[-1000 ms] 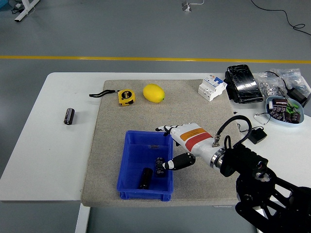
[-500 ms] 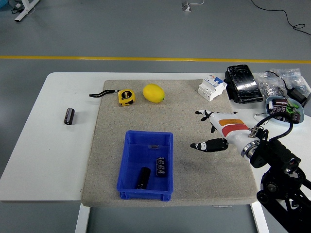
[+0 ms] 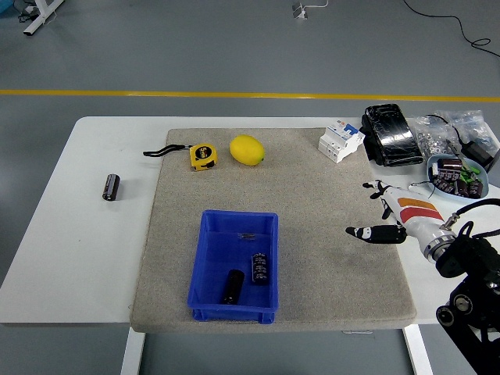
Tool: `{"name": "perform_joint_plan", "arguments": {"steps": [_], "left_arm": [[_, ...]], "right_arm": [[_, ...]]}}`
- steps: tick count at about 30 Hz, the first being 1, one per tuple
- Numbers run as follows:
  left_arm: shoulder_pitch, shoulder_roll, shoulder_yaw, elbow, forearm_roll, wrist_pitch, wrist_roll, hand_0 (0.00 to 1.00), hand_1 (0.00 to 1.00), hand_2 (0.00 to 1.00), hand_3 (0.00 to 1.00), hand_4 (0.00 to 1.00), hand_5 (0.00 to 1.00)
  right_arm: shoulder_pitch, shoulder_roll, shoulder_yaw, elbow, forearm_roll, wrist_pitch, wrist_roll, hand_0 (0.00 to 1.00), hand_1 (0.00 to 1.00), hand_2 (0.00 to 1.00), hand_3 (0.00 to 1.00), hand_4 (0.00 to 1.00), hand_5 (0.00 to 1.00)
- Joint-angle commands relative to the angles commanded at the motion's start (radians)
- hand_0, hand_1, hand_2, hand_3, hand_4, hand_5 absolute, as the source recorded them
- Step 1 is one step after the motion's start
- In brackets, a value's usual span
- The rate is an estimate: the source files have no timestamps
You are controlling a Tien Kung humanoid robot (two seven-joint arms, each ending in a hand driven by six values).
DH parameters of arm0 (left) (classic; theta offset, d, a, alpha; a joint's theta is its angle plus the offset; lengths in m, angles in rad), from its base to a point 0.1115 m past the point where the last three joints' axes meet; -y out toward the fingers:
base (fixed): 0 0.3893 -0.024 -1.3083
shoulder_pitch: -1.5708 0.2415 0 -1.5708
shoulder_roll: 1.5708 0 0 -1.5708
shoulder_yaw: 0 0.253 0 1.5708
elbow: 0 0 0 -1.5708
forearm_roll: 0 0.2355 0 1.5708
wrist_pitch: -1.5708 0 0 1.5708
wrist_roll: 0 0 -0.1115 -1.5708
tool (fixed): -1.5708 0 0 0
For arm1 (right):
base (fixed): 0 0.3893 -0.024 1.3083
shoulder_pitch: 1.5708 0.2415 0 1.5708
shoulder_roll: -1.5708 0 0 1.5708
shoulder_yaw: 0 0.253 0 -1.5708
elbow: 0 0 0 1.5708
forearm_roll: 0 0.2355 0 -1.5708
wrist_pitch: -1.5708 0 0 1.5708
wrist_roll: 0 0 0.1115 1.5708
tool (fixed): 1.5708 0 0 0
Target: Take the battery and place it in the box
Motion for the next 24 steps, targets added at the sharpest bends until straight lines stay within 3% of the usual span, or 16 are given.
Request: {"name": "perform_joint_plan", "arguments": {"steps": [2, 3, 8, 9, 12, 15, 16, 18, 20, 21, 24], "left_arm": [[0.0, -0.001, 0.001, 0.0, 0.0, 0.0, 0.0, 0.607, 0.548, 0.629, 0.615, 0.617, 0.668], [0.0, -0.001, 0.001, 0.0, -0.001, 0.0, 0.0, 0.606, 0.555, 0.627, 0.615, 0.618, 0.669], [0.003, -0.004, 0.006, -0.001, -0.008, 0.0, -0.002, 0.606, 0.555, 0.627, 0.615, 0.618, 0.669], [0.004, -0.004, 0.006, -0.001, -0.008, 0.0, -0.002, 0.608, 0.556, 0.627, 0.615, 0.617, 0.667], [0.005, -0.006, 0.005, -0.002, -0.006, -0.001, -0.001, 0.608, 0.556, 0.627, 0.615, 0.617, 0.667], [0.004, -0.008, 0.002, -0.002, 0.001, -0.003, 0.002, 0.608, 0.556, 0.627, 0.615, 0.617, 0.667], [0.004, -0.008, 0.002, -0.002, 0.002, -0.004, 0.003, 0.612, 0.559, 0.63, 0.615, 0.617, 0.667], [0.003, -0.009, 0.001, -0.003, 0.006, -0.005, 0.004, 0.612, 0.559, 0.63, 0.615, 0.617, 0.667], [0.003, -0.009, 0.002, -0.003, 0.005, -0.005, 0.003, 0.612, 0.559, 0.63, 0.615, 0.617, 0.667], [0.003, -0.009, 0.001, -0.003, 0.006, -0.005, 0.003, 0.611, 0.56, 0.632, 0.615, 0.618, 0.667], [0.004, -0.009, 0.002, -0.004, 0.004, -0.005, 0.002, 0.611, 0.56, 0.632, 0.615, 0.618, 0.667]], "right_arm": [[-0.015, 0.007, 0.034, -0.028, 0.059, -0.047, 0.024, 0.315, 0.446, 0.723, 0.849, 0.998, 0.493], [-0.022, 0.008, 0.042, -0.035, 0.084, -0.062, 0.03, 0.466, 0.555, 0.753, 0.839, 0.998, 0.56], [-0.072, 0.02, 0.098, -0.071, 0.298, -0.184, 0.13, 0.466, 0.555, 0.753, 0.839, 0.998, 0.56], [-0.077, 0.021, 0.104, -0.073, 0.344, -0.2, 0.15, 0.581, 0.641, 0.77, 0.837, 0.998, 0.652], [-0.084, 0.023, 0.1, -0.079, 0.465, -0.235, 0.217, 0.581, 0.641, 0.77, 0.837, 0.998, 0.652], [-0.085, 0.025, 0.08, -0.083, 0.589, -0.249, 0.303, 0.581, 0.641, 0.77, 0.837, 0.998, 0.652], [-0.086, 0.027, 0.075, -0.084, 0.634, -0.249, 0.331, 0.706, 0.717, 0.802, 0.834, 0.998, 0.755], [-0.086, 0.03, 0.071, -0.085, 0.719, -0.238, 0.374, 0.706, 0.717, 0.802, 0.834, 0.998, 0.755], [-0.088, 0.03, 0.068, -0.087, 0.803, -0.22, 0.399, 0.706, 0.717, 0.802, 0.834, 0.998, 0.755], [-0.088, 0.029, 0.067, -0.089, 0.849, -0.208, 0.408, 0.768, 0.773, 0.82, 0.842, 0.998, 0.829], [-0.089, 0.028, 0.066, -0.095, 0.972, -0.175, 0.422, 0.768, 0.773, 0.82, 0.842, 0.998, 0.829]]}}
